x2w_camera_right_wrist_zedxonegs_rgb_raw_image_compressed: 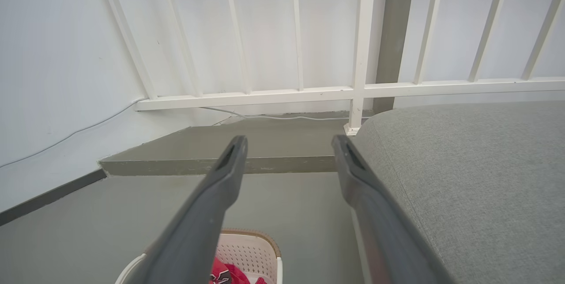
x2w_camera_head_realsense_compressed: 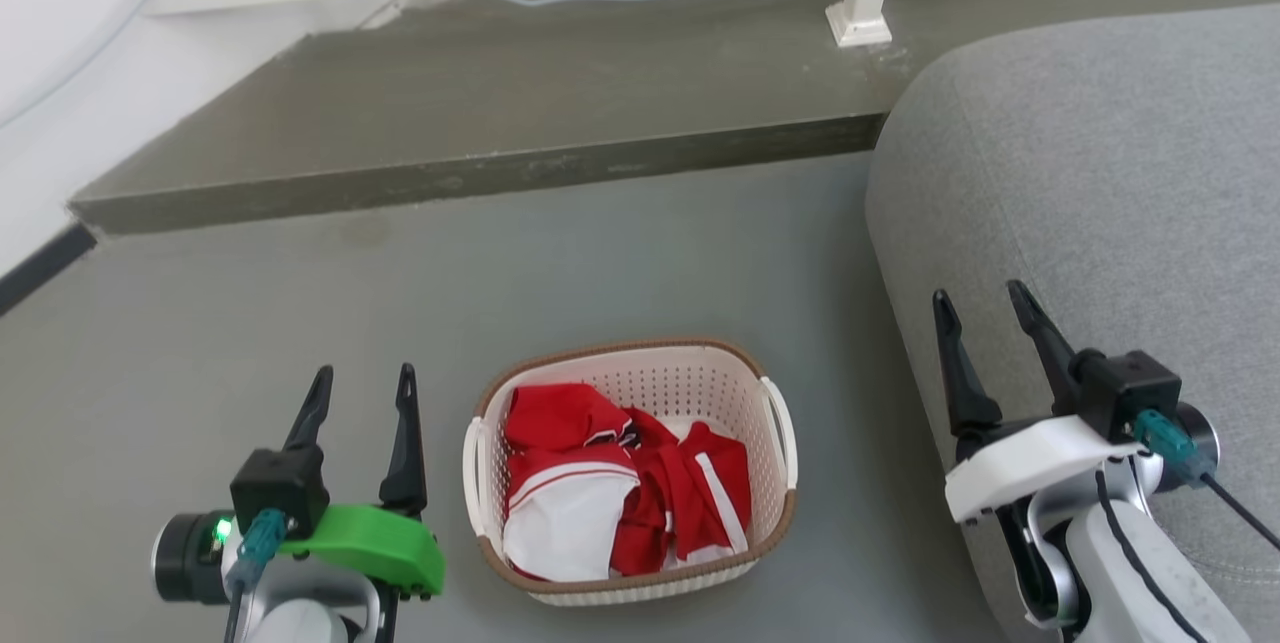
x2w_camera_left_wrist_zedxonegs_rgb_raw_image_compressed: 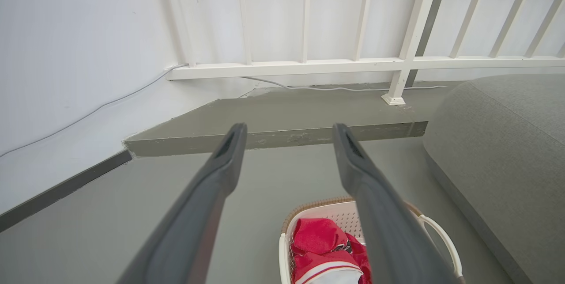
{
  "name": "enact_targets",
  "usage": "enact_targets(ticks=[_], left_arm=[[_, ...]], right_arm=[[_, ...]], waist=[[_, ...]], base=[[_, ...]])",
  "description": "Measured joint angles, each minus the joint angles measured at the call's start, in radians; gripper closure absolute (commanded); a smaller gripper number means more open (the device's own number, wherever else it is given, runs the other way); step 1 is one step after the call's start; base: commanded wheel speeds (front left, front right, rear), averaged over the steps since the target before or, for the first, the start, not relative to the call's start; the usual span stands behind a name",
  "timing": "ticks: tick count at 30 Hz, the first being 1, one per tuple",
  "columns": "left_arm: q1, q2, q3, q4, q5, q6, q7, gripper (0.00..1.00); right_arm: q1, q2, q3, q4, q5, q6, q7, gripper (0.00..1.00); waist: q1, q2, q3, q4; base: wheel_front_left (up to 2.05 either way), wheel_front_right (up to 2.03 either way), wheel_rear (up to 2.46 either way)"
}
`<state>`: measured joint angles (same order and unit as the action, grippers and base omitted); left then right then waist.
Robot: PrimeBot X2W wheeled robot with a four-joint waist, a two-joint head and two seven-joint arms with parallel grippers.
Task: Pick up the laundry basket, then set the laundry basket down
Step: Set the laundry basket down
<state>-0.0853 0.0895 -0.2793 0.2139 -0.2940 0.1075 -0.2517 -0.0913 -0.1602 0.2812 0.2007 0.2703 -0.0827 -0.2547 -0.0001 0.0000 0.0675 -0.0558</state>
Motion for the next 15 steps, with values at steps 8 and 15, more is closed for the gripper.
enact_targets(ticks=[8,15], left_arm=[[0.043,0.0,0.013,-0.055,0.01,0.007,0.0,0.0],[0.082,0.0,0.016,-0.085,0.017,0.007,0.0,0.0]], right_arm=[[0.042,0.0,-0.004,-0.039,-0.016,-0.008,0.0,0.0],[0.082,0.0,-0.004,-0.058,-0.021,-0.009,0.0,0.0]], waist=[[0.0,0.0,-0.026,-0.001],[0.0,0.0,-0.035,-0.005]], base=[[0.0,0.0,0.0],[0.0,0.0,0.0]])
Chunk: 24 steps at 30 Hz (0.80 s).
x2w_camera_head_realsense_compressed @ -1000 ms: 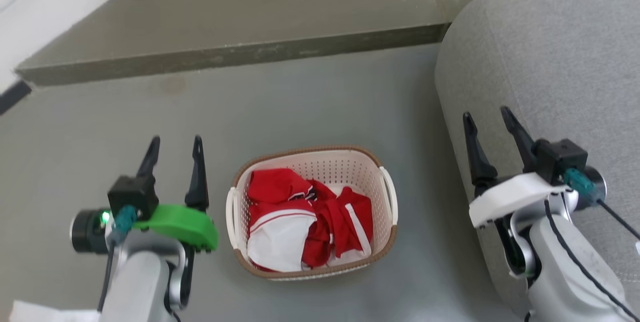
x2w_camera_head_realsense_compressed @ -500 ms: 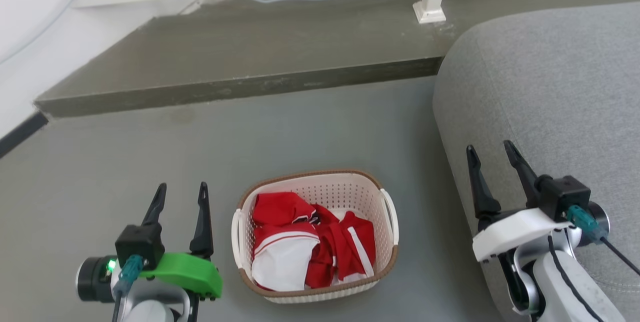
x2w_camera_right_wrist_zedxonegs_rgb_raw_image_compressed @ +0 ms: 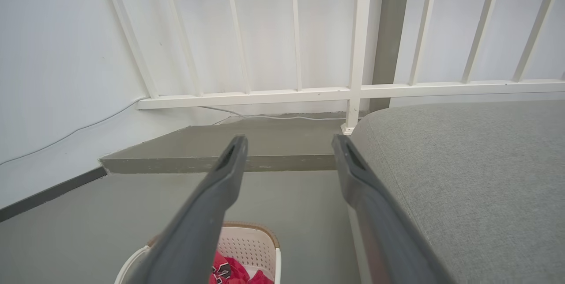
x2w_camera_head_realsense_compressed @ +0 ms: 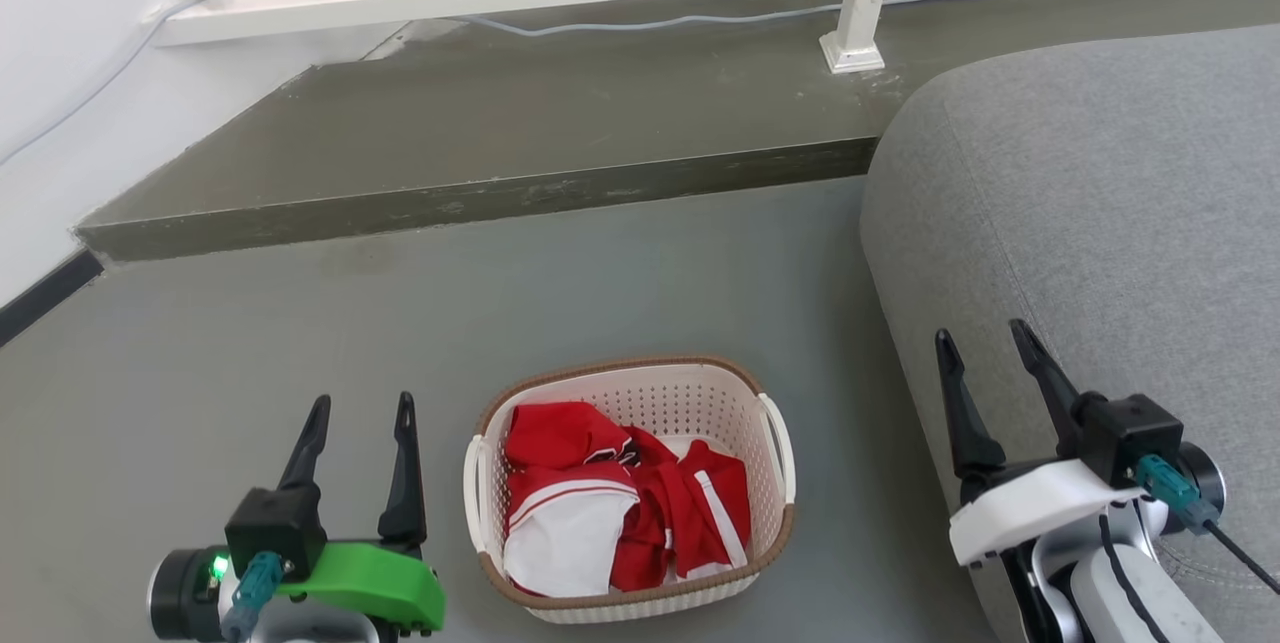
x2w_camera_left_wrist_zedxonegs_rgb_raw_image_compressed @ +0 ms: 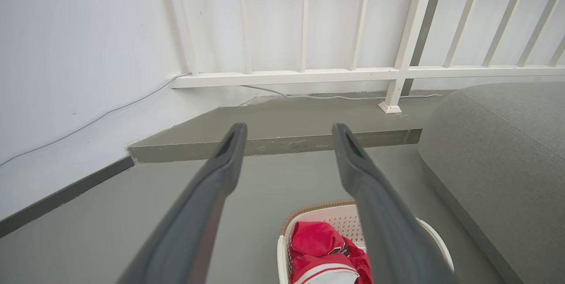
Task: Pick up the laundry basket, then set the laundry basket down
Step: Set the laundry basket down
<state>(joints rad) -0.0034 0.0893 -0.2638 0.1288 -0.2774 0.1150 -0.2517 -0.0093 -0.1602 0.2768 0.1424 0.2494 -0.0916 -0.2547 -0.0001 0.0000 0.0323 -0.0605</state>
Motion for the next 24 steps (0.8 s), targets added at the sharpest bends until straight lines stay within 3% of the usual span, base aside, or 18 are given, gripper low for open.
enact_targets(ticks=[24], left_arm=[[0.067,-0.001,0.013,-0.055,0.011,0.001,0.031,0.0]], right_arm=[[0.043,0.001,-0.01,-0.023,-0.002,-0.001,0.0,0.0]], waist=[[0.0,0.0,0.004,-0.009]], base=[[0.0,0.0,0.0]])
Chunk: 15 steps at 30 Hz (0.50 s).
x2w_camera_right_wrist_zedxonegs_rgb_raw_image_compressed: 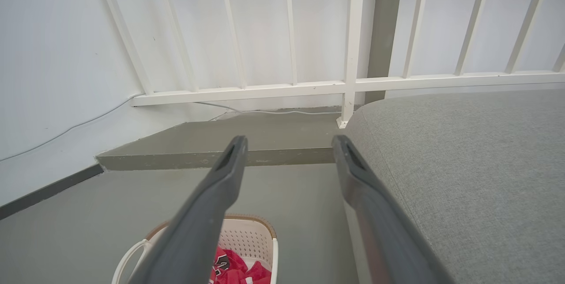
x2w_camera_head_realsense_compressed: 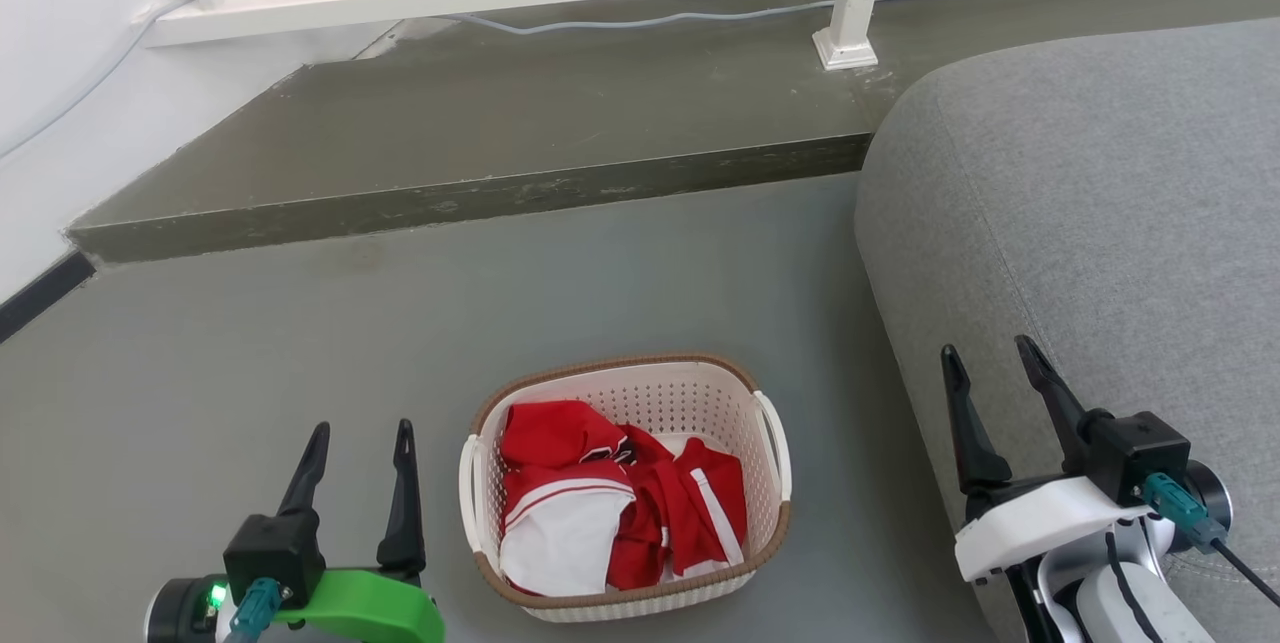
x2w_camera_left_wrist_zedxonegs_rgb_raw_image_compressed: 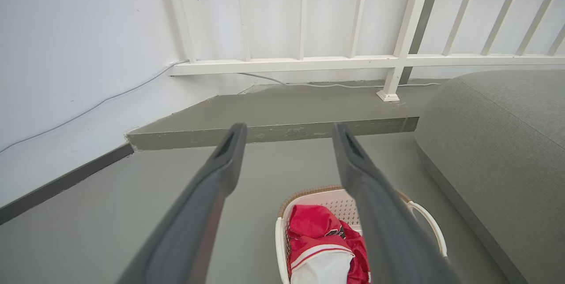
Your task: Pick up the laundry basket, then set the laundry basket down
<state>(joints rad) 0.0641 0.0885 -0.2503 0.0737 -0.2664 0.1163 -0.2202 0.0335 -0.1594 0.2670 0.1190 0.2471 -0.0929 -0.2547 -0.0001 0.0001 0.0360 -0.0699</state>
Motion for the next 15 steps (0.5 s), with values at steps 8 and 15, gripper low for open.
enact_targets(ticks=[8,15], left_arm=[[0.004,-0.002,0.006,-0.018,0.009,0.0,0.004,1.0],[0.019,-0.009,-0.004,0.007,-0.018,-0.004,0.004,1.0]], right_arm=[[0.014,0.001,-0.003,0.002,0.0,0.002,0.0,1.0],[0.043,0.015,0.001,0.025,0.019,0.006,0.0,1.0]], waist=[[0.0,0.0,0.003,0.0],[0.0,0.0,0.003,0.002]], base=[[0.0,0.0,0.0],[0.0,0.0,0.0]])
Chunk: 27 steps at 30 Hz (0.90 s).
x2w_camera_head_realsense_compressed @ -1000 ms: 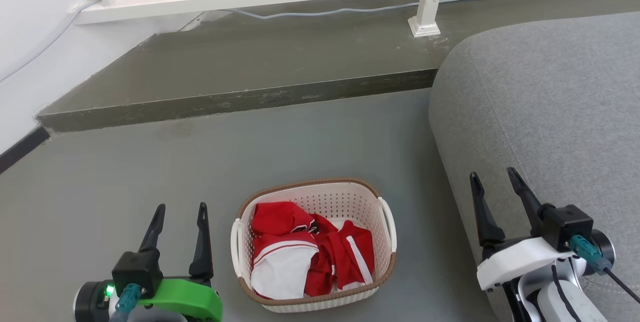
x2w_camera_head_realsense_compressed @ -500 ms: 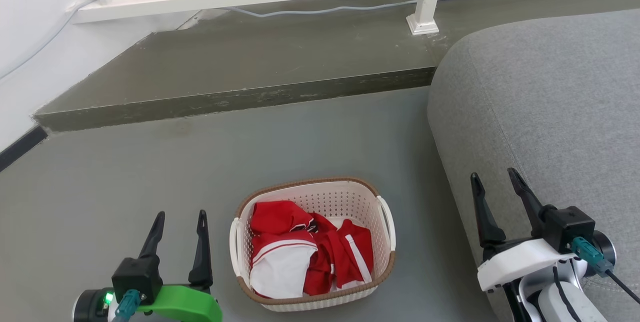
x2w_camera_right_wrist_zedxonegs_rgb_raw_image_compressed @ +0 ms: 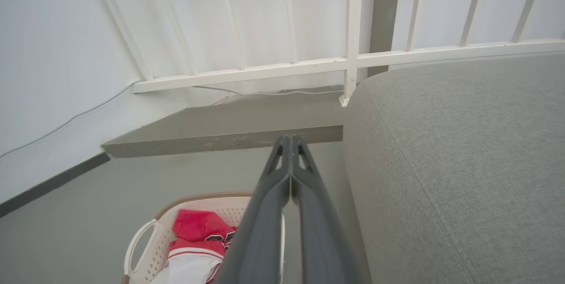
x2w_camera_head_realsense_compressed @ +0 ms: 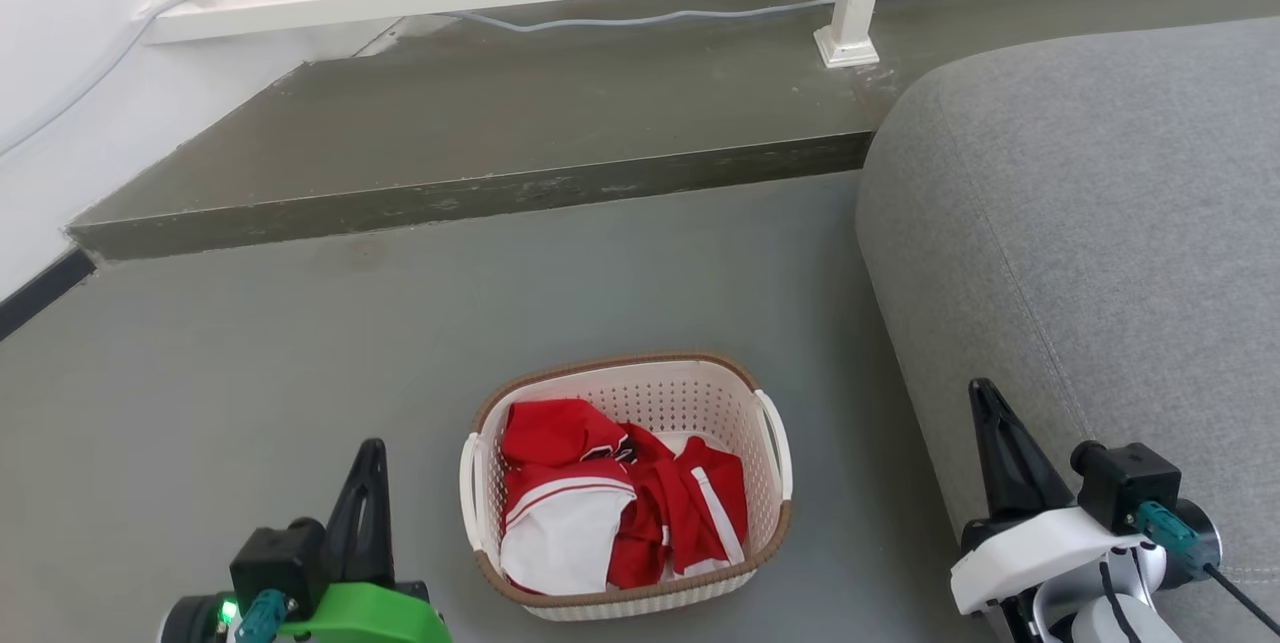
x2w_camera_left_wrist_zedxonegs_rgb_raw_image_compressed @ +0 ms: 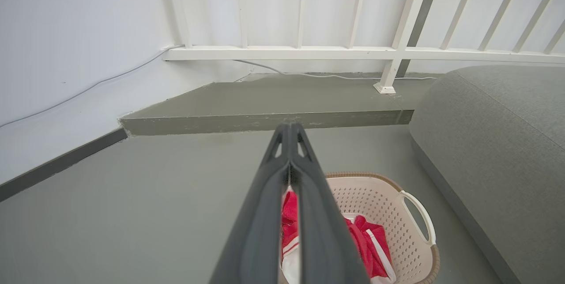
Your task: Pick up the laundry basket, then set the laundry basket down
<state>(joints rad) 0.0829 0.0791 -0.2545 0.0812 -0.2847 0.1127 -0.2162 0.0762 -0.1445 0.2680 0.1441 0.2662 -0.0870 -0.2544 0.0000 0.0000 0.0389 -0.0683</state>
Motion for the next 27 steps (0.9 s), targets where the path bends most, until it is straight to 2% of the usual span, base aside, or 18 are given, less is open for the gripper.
enact_targets(ticks=[10,27], left_arm=[[0.023,-0.002,-0.002,-0.024,-0.13,-0.017,0.0,1.0],[0.02,-0.004,0.059,-0.009,-0.398,-0.048,0.051,1.0]], right_arm=[[0.016,0.012,-0.006,-0.018,0.135,0.02,0.005,1.0],[0.01,0.021,-0.077,-0.016,0.408,0.043,0.069,1.0]], waist=[[0.0,0.0,-0.003,0.008],[0.0,0.0,-0.008,0.02]], base=[[0.0,0.0,0.0],[0.0,0.0,0.0]])
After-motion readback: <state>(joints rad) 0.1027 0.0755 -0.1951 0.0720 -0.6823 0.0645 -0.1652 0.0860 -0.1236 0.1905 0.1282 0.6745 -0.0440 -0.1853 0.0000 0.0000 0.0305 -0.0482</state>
